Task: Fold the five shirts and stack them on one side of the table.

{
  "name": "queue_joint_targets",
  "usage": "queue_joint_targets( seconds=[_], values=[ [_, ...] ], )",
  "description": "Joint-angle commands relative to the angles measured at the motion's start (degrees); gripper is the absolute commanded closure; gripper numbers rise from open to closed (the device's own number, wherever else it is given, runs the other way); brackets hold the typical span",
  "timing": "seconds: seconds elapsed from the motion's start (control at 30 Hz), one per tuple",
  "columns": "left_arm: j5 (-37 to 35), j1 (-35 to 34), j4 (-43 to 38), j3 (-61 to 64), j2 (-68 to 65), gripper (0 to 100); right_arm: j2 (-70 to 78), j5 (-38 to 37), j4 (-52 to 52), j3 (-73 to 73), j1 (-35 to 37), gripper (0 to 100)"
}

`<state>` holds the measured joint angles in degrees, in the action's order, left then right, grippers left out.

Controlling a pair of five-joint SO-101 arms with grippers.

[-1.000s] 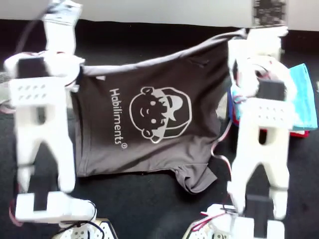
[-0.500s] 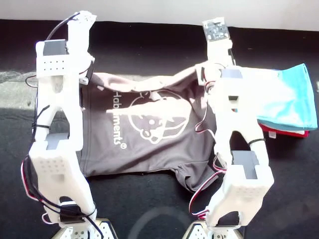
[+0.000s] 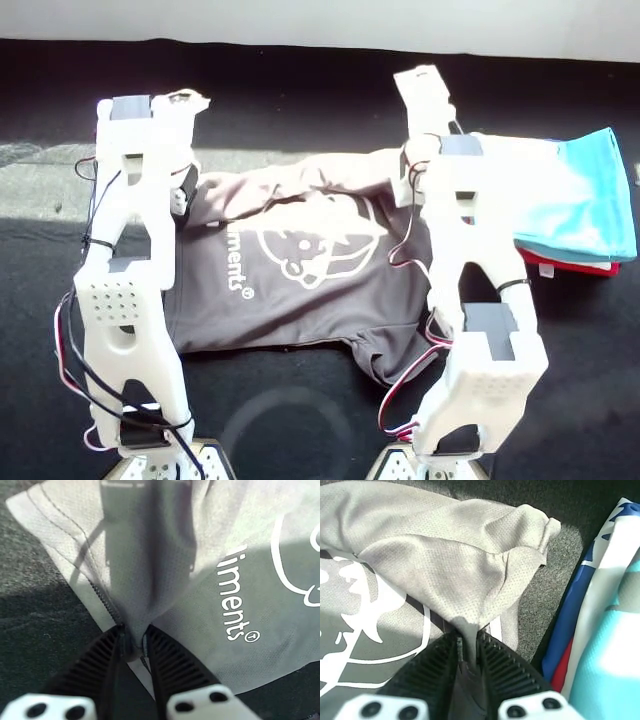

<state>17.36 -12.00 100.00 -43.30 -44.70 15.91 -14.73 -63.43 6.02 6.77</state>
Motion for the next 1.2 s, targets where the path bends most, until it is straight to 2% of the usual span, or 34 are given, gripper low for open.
queue_joint_targets(
  seconds=[0.0,0.8,0.9,1.0,1.17],
  values=[
    [0.4,-0.8,0.9,-2.4,0.8,99,-0.2,-0.6,-0.5,3.2,0.0,99.3],
    [0.2,-2.9,0.9,-2.5,0.8,99,-0.2,-0.6,-1.3,3.7,-1.4,99.1],
    [0.2,-3.0,0.9,-2.5,0.5,99,-0.3,-0.6,-2.4,3.1,0.0,93.6],
    [0.4,-3.5,0.9,-2.5,0.7,99,-0.4,-0.7,-8.0,3.6,2.2,86.5],
    [0.2,-6.9,0.7,-5.9,0.8,99,-1.2,-0.4,-9.6,9.9,2.4,86.1]
  ],
)
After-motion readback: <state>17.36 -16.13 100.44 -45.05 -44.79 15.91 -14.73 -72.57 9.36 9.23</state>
